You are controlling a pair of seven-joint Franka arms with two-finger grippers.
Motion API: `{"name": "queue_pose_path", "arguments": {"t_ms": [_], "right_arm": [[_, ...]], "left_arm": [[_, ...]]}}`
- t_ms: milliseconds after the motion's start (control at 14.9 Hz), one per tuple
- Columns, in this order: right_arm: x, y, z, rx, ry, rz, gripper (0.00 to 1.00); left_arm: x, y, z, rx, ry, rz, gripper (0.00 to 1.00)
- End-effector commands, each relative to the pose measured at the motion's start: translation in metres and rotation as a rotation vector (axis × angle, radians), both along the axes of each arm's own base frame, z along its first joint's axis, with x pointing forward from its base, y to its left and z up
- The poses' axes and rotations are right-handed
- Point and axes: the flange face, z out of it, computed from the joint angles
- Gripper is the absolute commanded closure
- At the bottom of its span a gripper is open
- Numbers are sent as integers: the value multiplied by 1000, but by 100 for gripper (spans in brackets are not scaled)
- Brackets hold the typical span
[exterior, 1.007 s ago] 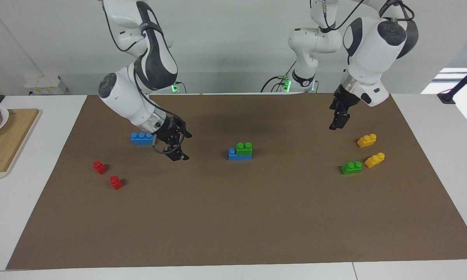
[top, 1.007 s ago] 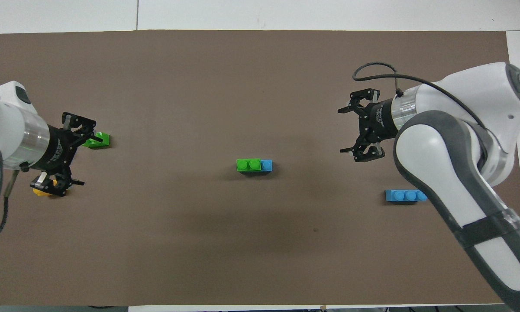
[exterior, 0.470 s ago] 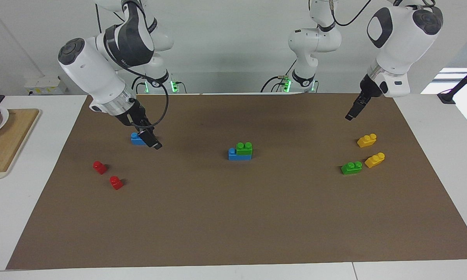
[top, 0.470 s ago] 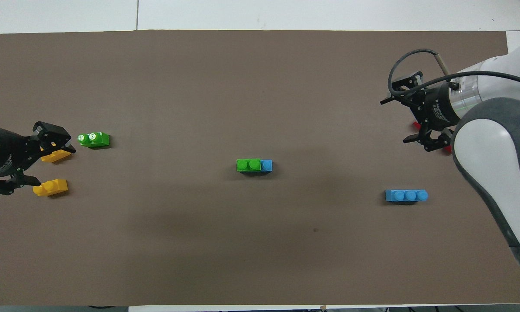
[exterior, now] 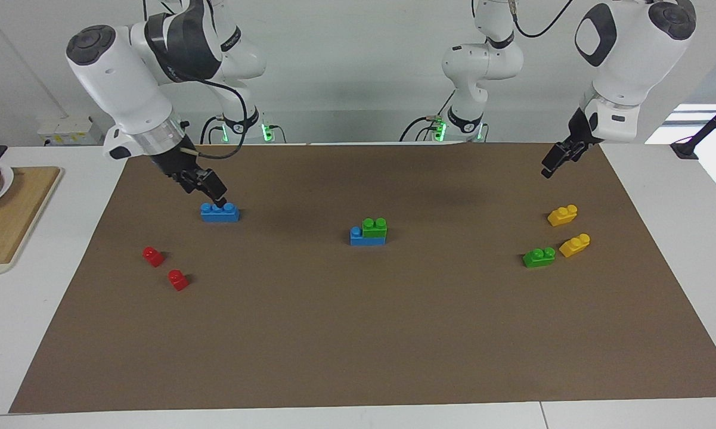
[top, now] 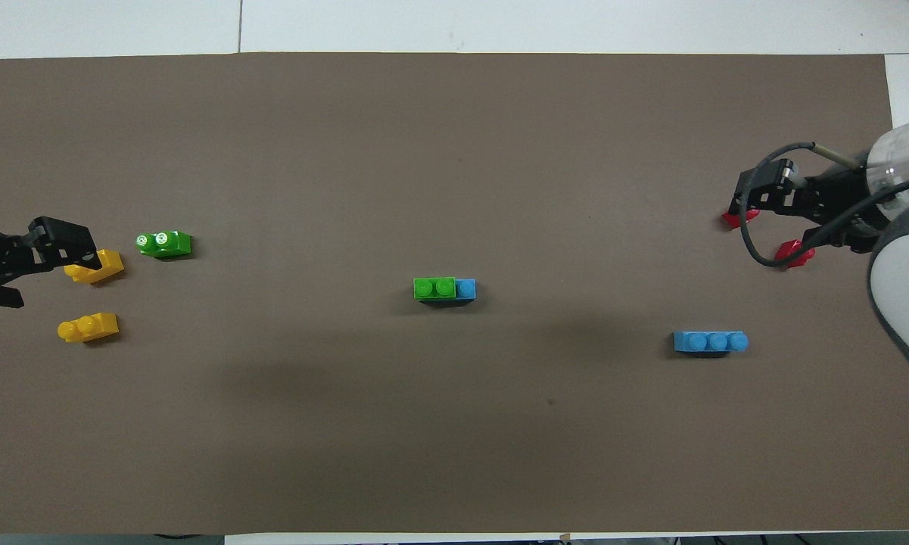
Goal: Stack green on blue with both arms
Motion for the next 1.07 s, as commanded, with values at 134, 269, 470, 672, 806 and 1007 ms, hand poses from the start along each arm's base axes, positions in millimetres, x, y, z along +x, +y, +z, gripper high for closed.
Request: {"name": "queue_pose_path", "arguments": {"t_ms": [134,269,470,672,806,1007], "right_arm": [[-7,-19,13,-87,-17,266,0],[-9,-18,14,-86,0,273,0],[-10,-21,15,-91,5,268,0],[-10,-25,15,-111,8,269,0],[-10,-25,15,-136,13,276,0],[-10,-27,15,-141,14,272,0]], "left_arm": [[34,3,1,17,90,-122,0],[35,2,0,9,76,-162,0],[31,0,-9,3,39,-205,0],[35,2,-18,8,-53,-207,0],[32,3,-16,5,-50,-200,0],[31,2,-16,4,-44,-213,0]]}}
